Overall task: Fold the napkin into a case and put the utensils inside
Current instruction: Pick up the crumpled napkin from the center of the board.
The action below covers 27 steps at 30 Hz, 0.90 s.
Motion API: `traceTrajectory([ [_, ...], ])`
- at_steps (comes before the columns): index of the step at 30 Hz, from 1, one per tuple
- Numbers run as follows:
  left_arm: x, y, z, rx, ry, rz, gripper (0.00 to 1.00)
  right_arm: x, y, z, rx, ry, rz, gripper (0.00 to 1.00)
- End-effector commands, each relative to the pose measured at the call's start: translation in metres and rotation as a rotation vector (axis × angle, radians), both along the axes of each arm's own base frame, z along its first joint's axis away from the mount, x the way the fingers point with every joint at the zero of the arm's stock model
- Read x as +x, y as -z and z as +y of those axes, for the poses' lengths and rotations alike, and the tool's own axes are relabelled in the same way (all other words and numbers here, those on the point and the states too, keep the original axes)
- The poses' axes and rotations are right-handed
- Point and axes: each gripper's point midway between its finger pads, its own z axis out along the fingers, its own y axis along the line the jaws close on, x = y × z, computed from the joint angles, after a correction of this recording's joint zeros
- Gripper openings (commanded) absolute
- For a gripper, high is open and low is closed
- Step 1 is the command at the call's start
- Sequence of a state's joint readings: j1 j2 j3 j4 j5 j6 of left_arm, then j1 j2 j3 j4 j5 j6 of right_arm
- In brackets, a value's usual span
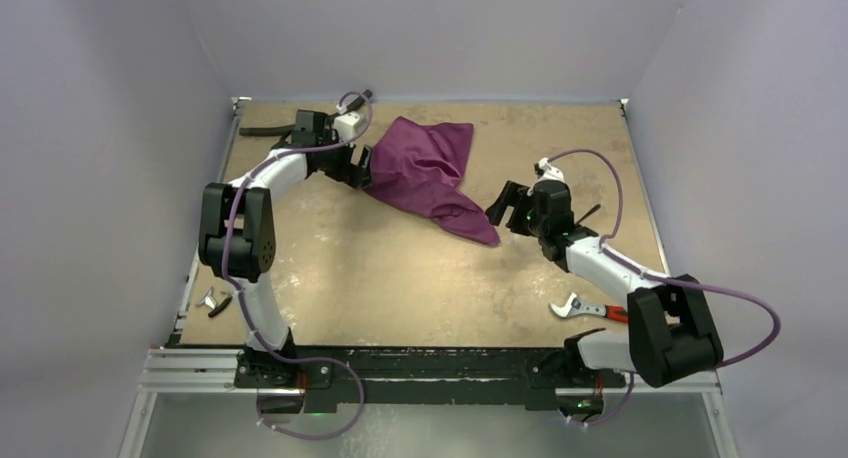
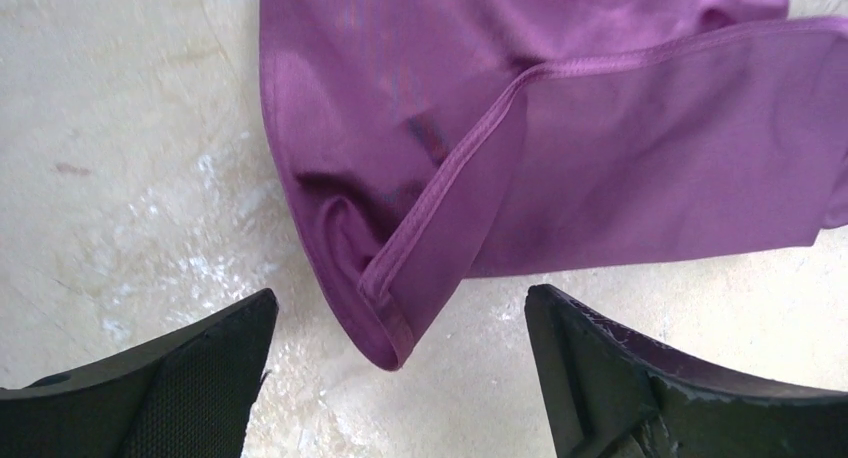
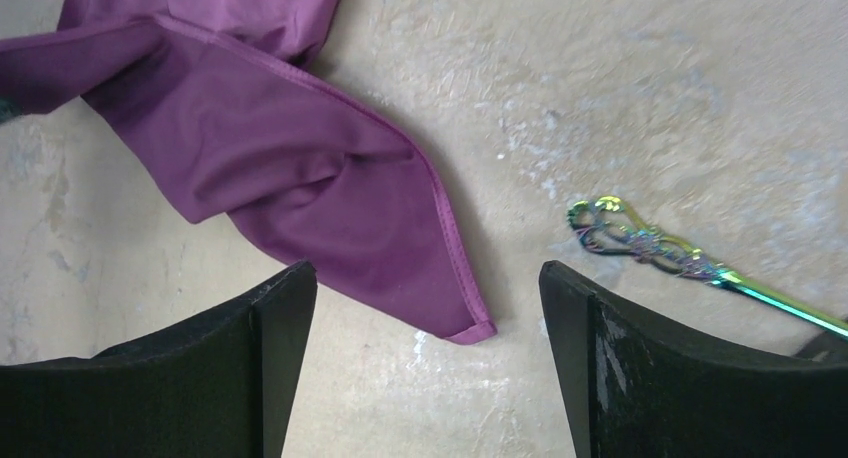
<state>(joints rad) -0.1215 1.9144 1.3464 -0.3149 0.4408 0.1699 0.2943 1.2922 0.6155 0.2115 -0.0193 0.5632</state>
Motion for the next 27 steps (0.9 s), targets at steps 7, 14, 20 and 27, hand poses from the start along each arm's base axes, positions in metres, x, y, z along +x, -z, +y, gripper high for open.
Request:
traceTrajectory([
  [7, 0.025, -0.012, -0.030, -0.015, 0.119, -0.057, 0.44, -0.013, 0.041, 0.022, 0.058, -0.014, 0.151, 0.81],
  [14, 0.029, -0.021, -0.022, 0.032, 0.096, -0.096, 0.17, -0.013, 0.056, 0.032, 0.093, -0.034, 0.186, 0.76],
  [20, 0.025, -0.027, -0.016, 0.056, 0.091, -0.107, 0.14, -0.014, 0.063, 0.036, 0.098, -0.049, 0.196, 0.66],
  [27, 0.025, -0.035, -0.017, 0.053, 0.088, -0.116, 0.00, -0.011, 0.054, 0.032, 0.075, -0.043, 0.170, 0.19],
])
